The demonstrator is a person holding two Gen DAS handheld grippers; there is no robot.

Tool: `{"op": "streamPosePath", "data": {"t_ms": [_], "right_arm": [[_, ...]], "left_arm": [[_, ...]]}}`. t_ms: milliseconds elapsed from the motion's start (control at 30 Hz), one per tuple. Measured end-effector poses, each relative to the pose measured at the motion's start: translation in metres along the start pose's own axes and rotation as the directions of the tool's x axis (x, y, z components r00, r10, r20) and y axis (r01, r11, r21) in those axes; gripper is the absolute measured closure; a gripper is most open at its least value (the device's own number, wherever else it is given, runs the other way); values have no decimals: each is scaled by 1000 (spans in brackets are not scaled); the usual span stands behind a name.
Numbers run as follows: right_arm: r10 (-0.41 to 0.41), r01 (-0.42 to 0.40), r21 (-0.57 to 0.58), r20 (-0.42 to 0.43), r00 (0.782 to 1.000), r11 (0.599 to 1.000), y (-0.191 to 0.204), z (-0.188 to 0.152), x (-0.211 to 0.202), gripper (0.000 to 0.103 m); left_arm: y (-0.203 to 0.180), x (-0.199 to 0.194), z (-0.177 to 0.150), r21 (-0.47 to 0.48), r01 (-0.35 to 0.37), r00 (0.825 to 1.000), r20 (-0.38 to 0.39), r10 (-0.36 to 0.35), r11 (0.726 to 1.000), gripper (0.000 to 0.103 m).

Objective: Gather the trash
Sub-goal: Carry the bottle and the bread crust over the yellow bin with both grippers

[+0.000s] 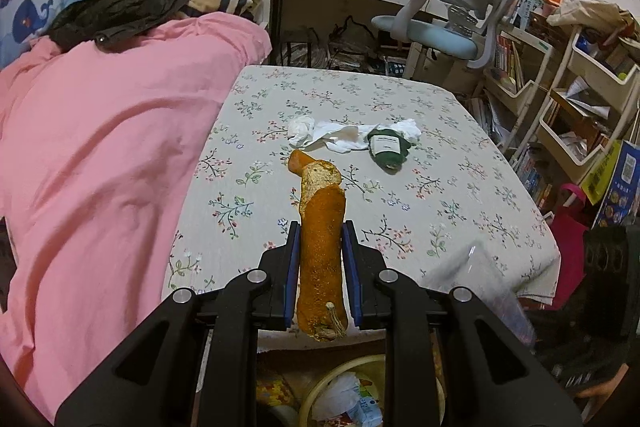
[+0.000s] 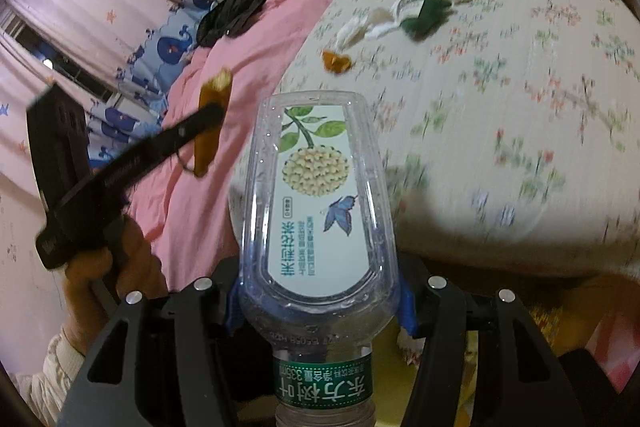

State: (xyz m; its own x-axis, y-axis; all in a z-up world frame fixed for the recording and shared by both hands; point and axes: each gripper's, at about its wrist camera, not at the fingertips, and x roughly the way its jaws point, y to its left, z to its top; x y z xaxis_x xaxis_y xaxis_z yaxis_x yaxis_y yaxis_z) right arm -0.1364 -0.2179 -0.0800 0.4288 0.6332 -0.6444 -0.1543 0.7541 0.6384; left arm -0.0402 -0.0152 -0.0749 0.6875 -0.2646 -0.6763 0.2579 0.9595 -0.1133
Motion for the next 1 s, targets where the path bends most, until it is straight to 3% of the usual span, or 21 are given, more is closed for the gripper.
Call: {"op": "streamPosePath", "data": {"t_ms": [600,1000], "right_arm": [[-72,72,-5,-145,987,997,7,-61,16,46],[-152,139,-72,-250,956,988,11,-88,42,46]], "left_arm": [[-27,-27,-36,63,14,1000,15,-15,998,84],[-42,-38,-58,101,26,1000,6,-26,995,84]]}}
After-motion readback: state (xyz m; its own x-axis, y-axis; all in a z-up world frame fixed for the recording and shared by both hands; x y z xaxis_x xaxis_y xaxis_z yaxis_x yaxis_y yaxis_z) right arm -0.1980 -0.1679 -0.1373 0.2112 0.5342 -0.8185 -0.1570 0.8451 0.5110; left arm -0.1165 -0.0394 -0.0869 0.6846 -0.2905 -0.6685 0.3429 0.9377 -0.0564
